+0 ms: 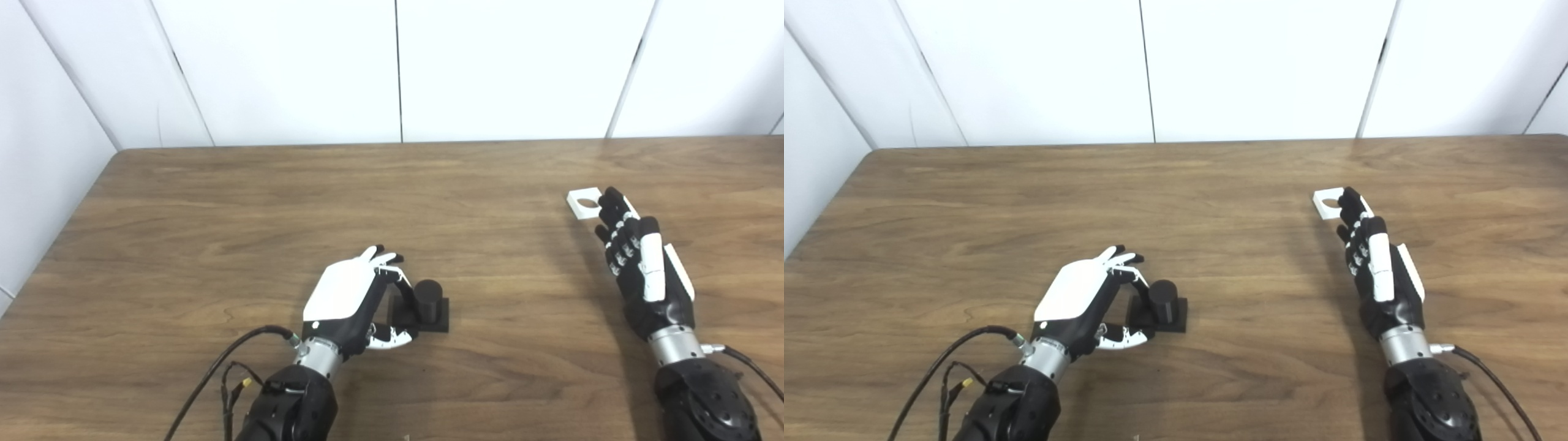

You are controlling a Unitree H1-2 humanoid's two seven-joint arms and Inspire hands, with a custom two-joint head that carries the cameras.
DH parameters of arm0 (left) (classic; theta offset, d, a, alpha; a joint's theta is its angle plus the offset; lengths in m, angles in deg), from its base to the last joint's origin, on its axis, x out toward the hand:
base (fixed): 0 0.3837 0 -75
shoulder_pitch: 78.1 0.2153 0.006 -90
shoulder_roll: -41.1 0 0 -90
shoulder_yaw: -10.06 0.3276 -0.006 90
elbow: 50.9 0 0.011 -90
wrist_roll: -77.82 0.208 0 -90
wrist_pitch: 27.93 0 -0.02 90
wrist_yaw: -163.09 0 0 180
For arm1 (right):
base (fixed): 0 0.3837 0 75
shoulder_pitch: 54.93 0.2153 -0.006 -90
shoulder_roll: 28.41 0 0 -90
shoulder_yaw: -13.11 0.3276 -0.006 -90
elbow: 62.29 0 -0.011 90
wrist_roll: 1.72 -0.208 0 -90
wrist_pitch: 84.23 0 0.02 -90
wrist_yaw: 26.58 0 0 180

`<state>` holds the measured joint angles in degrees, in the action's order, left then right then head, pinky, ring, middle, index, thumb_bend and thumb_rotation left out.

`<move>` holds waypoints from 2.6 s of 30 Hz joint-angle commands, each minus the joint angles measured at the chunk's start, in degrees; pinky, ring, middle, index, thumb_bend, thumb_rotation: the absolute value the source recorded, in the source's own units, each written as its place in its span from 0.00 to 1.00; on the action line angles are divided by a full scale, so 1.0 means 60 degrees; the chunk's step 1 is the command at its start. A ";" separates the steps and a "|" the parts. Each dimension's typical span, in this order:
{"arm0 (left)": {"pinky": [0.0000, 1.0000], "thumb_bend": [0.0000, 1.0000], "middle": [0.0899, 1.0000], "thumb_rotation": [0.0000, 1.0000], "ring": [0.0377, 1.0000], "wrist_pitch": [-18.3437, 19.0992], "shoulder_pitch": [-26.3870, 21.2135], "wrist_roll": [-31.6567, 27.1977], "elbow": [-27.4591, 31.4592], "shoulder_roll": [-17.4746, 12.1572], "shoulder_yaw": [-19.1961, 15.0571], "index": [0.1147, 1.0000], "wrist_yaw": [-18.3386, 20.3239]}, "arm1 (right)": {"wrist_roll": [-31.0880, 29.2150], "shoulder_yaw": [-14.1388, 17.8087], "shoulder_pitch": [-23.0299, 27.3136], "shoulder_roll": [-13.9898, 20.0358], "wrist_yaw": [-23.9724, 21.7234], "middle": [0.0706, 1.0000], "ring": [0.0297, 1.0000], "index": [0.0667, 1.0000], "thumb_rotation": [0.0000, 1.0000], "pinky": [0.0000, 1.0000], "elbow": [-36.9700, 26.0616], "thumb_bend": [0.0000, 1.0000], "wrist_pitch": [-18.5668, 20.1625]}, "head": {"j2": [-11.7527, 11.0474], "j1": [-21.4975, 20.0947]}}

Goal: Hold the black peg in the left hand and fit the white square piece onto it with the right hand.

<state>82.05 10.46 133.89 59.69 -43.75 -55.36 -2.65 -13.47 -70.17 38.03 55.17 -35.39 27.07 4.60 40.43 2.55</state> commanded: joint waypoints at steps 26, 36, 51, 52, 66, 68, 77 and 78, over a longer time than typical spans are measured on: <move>0.90 0.52 0.86 0.07 0.95 0.0059 0.0018 0.0627 0.2080 -0.0022 -0.0721 0.43 0.2166 | -0.0078 -0.0177 -0.0877 -0.0591 0.0074 0.95 1.00 0.94 1.00 1.00 0.0818 0.64 -0.0170 | -0.0039 0.0035; 0.84 0.52 0.86 0.07 0.94 0.0007 0.0012 0.0896 0.2933 0.0257 -0.1174 0.43 0.2828 | -0.0069 -0.0191 -0.0859 -0.0583 0.0067 0.96 1.00 0.95 1.00 1.00 0.0803 0.64 -0.0173 | -0.0021 0.0013; 0.94 0.88 0.92 0.20 0.99 -0.0024 -0.0590 0.0833 0.2731 -0.0187 -0.1408 0.70 0.4571 | -0.0116 -0.0197 -0.0785 -0.0510 -0.0010 0.96 1.00 0.95 1.00 1.00 0.0774 0.67 -0.0097 | -0.0007 0.0036; 0.95 0.89 0.92 0.21 1.00 0.0022 -0.0670 0.0859 0.2734 -0.0217 -0.1391 0.71 0.4802 | -0.0109 -0.0199 -0.0782 -0.0507 -0.0005 0.96 1.00 0.95 1.00 1.00 0.0762 0.67 -0.0085 | -0.0007 0.0036; 0.97 0.93 0.95 0.19 1.00 0.0115 -0.1146 0.0916 0.2245 -0.0039 -0.1420 0.75 0.5464 | -0.0095 -0.0214 -0.0779 -0.0547 0.0027 0.97 1.00 0.96 1.00 1.00 0.0723 0.66 -0.0046 | 0.0018 0.0011; 0.97 0.92 0.95 0.19 1.00 0.0093 -0.1165 0.0937 0.2080 -0.0010 -0.1395 0.75 0.5372 | -0.0098 -0.0213 -0.0786 -0.0557 0.0038 0.97 1.00 0.96 1.00 1.00 0.0708 0.67 -0.0031 | 0.0017 0.0006; 0.97 0.88 0.95 0.17 1.00 0.0019 -0.1254 0.0943 0.1365 -0.0010 -0.1308 0.70 0.5081 | -0.0105 -0.0205 -0.0848 -0.0613 0.0102 0.96 1.00 0.95 1.00 1.00 0.0631 0.65 -0.0040 | 0.0021 -0.0039; 0.97 0.87 0.95 0.16 1.00 -0.0013 -0.1272 0.0902 0.1264 -0.0014 -0.1309 0.69 0.5000 | -0.0105 -0.0202 -0.0858 -0.0618 0.0110 0.96 1.00 0.95 1.00 1.00 0.0624 0.65 -0.0044 | 0.0034 -0.0041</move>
<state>83.18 5.14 139.13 67.13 -43.67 -63.09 29.88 -13.47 -70.19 38.07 54.90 -35.11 26.95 4.61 40.60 2.29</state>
